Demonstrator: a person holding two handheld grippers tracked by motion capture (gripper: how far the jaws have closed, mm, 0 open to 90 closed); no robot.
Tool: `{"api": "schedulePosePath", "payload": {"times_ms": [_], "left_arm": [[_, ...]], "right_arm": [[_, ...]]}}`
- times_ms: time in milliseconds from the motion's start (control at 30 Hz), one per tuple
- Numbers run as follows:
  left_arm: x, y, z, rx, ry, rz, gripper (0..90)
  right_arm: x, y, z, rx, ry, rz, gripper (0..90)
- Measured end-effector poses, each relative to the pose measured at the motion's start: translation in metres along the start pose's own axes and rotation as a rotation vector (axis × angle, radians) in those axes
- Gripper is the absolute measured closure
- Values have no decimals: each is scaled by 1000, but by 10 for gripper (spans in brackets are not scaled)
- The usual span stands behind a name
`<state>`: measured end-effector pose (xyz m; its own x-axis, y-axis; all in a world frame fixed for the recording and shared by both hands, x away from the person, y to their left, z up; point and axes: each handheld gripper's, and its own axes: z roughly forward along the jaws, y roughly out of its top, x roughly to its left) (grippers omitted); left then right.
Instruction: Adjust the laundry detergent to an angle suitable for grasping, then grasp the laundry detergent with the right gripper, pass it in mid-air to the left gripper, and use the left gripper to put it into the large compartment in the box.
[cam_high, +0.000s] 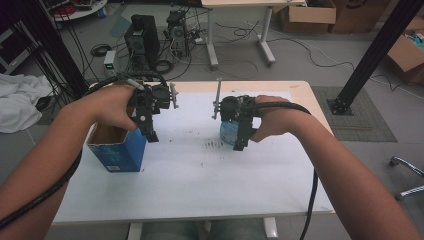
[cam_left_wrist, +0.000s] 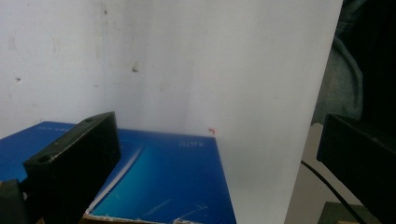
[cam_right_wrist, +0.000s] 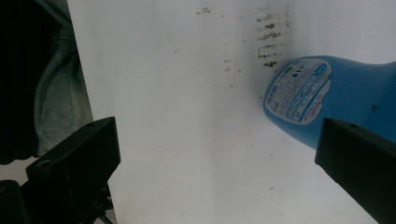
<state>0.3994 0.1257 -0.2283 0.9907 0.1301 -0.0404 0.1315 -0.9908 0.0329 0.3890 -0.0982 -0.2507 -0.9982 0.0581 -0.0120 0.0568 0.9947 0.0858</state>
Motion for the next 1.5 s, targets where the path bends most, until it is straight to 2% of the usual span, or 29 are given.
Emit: {"api": "schedulePosePath", "payload": {"times_ms": [133,400,667,867,1100,1133,1167,1200,1300,1333,1367,1400,1467,1500], "left_arm": [[-3,1,0,4,-1,10,1],[-6,1,1,17,4,-8,1],[-3,3,3,19,2,2,1],[-5,1,0,11,6,1,1],[-7,-2,0,11,11,-3,1],[-8,-3,0,8,7,-6,1],[-8,-3,0,8,10,-7,1],[-8,-4,0,8,13,-7,1],[-9,-4,-2,8,13,-8,1],[-9,-4,-2,8,13,-8,1],[-9,-4,-2,7,15,-5,1],[-9,-4,-3,8,16,-5,1],[-9,-4,-4,5,18,-9,1],[-9,-4,-4,5,18,-9,1]], "right_arm": [[0,0,-1,-5,-3,5,0],[8,1,-1,-1,-9,-6,0],[4,-6,0,-5,-8,15,0],[7,-9,-2,-56,-9,12,0],[8,-18,-4,-174,-4,18,0],[8,-24,-4,-231,-1,24,0],[8,-24,-4,-231,-1,24,0],[9,-29,-4,-287,-1,33,0],[12,-39,-2,-380,-8,42,0],[12,-39,-2,-380,-8,42,0],[13,-46,-1,-446,-12,44,0],[15,-49,0,-481,-15,43,0],[16,-54,-1,-541,-19,48,0],[16,-54,-1,-541,-19,48,0]]}}
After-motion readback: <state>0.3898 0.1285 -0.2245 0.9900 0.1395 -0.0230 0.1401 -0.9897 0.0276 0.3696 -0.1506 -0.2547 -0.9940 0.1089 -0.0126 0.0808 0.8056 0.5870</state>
